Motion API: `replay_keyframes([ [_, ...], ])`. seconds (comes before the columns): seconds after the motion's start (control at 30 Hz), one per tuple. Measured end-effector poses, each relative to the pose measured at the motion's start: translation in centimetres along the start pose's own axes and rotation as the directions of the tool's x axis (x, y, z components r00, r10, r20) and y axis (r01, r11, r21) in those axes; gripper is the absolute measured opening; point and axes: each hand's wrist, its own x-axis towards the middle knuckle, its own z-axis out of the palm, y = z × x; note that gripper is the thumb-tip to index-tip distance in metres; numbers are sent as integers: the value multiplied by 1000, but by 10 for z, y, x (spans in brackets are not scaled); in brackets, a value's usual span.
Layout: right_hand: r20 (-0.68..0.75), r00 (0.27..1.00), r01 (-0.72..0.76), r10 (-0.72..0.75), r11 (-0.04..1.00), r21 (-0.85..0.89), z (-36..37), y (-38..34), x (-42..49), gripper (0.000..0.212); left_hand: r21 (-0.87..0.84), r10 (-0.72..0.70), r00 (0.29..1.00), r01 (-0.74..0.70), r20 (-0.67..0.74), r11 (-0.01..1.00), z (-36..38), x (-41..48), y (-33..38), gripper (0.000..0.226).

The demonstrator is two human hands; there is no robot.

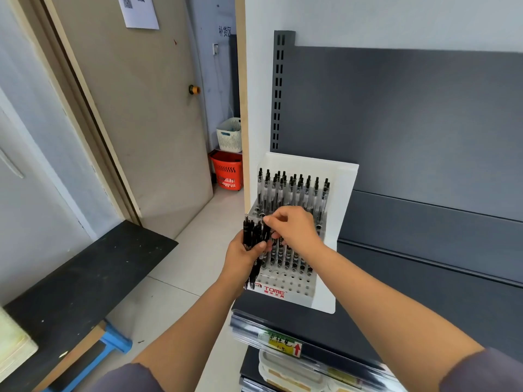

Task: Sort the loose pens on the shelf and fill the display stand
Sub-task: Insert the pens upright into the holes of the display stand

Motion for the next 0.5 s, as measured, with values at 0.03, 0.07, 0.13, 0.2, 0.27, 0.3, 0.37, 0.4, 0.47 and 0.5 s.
replay_keyframes([
  [0.03,-12,1000,1,-1,1000,-9,-3,0,1,17,11,9,1000,-8,-19,1000,1,1,0,22],
  [0.07,-28,1000,5,-6,1000,-24,-6,0,1,18,13,20,999,-19,-42,1000,1,1,-1,19],
  [0.13,-57,998,17,-22,996,-87,-13,1,3,15,-31,38,996,-41,-81,999,1,1,-2,13],
  [0.2,-58,997,46,-57,982,-184,-16,3,3,11,-63,35,993,-43,-114,997,-2,1,-2,11],
  [0.27,-46,995,79,-93,967,-243,-16,5,2,10,-53,35,992,-42,-124,998,-5,1,-1,10],
  [0.3,-44,993,93,-108,962,-255,-15,6,1,11,-46,37,992,-43,-117,998,-6,1,0,10],
  [0.37,-44,990,119,-136,955,-272,-11,6,-1,12,-28,41,994,-44,-98,999,-7,0,1,9],
  [0.4,-45,987,132,-151,949,-286,-10,5,-1,14,-15,43,995,-44,-92,999,-8,-1,1,9],
  [0.47,-48,982,156,-180,937,-313,-8,4,-1,16,12,44,995,-43,-85,999,-9,-3,1,9],
  [0.5,-43,980,168,-192,930,-327,-8,3,-1,17,20,45,996,-43,-83,999,-9,-3,1,10],
])
